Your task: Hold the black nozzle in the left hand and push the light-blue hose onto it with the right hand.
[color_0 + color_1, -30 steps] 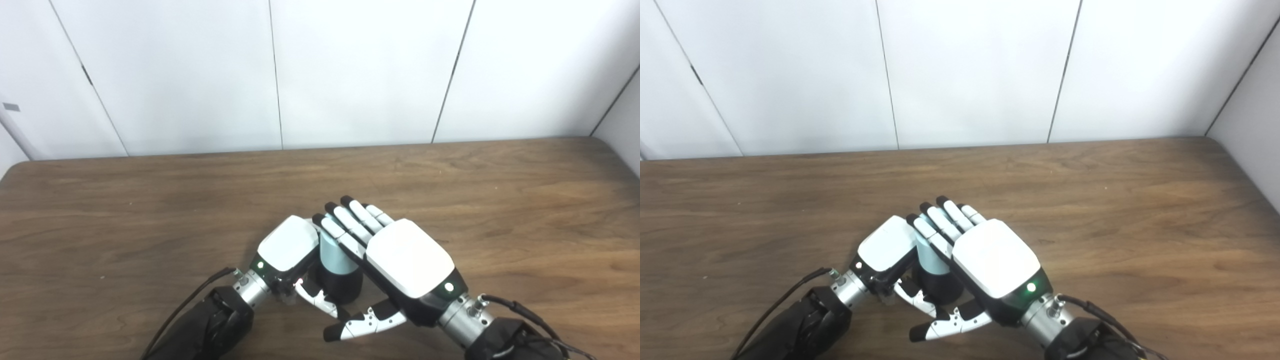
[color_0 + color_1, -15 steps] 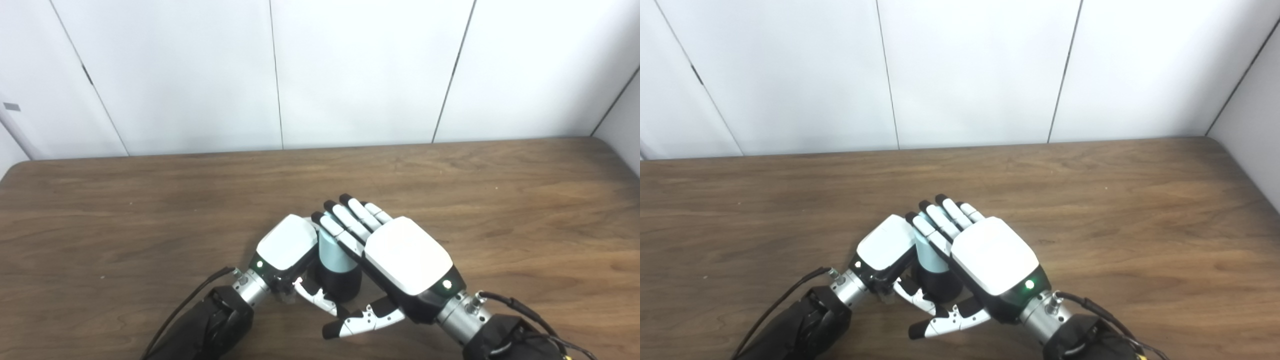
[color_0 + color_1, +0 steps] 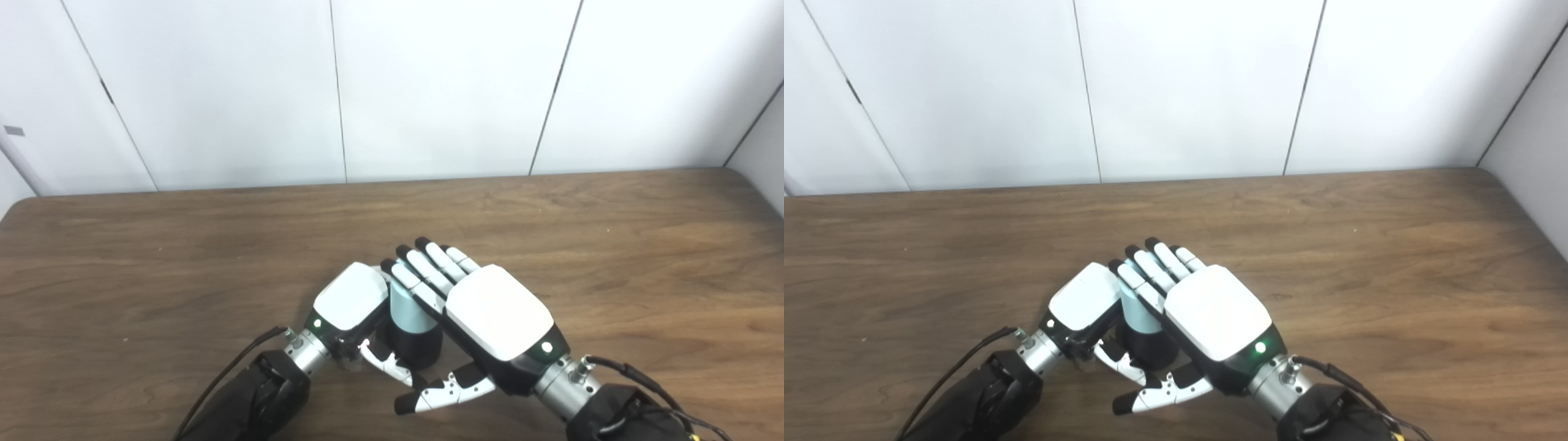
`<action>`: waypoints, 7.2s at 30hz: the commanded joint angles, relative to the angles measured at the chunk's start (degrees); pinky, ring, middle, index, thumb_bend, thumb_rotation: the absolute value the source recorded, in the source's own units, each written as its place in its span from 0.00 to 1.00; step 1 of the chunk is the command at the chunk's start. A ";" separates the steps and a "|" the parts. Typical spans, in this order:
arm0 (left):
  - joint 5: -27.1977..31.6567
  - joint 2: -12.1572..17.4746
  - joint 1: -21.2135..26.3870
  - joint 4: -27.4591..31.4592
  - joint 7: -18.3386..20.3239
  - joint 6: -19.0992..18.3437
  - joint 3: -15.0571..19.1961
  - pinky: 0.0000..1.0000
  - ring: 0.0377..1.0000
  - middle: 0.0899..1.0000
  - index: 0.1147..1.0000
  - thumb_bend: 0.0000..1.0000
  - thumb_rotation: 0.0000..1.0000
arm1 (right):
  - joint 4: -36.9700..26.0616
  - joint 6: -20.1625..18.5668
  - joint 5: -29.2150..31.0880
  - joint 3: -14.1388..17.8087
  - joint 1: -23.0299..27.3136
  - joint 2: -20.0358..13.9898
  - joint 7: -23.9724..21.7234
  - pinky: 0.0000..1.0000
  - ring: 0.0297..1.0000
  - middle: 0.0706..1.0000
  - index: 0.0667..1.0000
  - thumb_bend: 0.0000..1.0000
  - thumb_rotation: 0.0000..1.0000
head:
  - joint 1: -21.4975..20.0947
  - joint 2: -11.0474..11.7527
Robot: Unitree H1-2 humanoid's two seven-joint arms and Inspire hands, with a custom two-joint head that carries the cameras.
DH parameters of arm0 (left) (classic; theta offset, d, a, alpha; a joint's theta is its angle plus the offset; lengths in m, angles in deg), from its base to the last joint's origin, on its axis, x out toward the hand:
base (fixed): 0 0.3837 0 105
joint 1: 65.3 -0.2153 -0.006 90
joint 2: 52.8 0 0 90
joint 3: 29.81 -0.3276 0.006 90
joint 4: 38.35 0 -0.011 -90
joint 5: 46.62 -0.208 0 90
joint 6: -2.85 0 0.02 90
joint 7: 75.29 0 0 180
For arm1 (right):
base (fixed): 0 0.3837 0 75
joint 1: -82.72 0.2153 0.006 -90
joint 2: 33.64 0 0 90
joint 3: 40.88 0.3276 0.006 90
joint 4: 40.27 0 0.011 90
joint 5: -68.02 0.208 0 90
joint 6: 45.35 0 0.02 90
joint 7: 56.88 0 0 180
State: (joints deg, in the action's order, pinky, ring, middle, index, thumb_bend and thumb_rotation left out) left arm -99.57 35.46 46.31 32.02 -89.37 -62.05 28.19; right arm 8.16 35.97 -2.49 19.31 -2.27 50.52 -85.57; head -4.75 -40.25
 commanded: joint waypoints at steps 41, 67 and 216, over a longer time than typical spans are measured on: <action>2.45 -7.87 -13.33 -10.41 -4.44 1.56 -3.70 0.61 0.42 0.42 0.45 0.50 0.00 | 17.37 -1.45 6.84 -6.95 -5.02 -4.58 -24.11 0.96 1.00 1.00 0.99 0.75 1.00 | -0.63 -0.09; 1.67 -8.28 -12.90 -10.87 -5.60 1.26 -2.87 0.58 0.41 0.41 0.47 0.50 0.00 | 24.08 -2.01 6.87 -8.36 -1.61 -2.30 -22.15 1.00 1.00 1.00 1.00 0.76 1.00 | -0.92 -0.12; 0.02 -12.39 -13.01 -12.47 -6.46 -15.43 -2.56 0.59 0.45 0.41 0.44 0.50 0.00 | 37.36 2.36 13.78 -7.66 2.86 0.06 17.37 0.93 0.98 0.96 0.92 0.72 0.40 | 6.33 5.79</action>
State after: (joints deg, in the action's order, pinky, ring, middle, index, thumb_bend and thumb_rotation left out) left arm -101.40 30.86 48.59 26.28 -93.90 -79.26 32.75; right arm 35.88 34.92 6.37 15.52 10.33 52.88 -58.84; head 1.50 -34.45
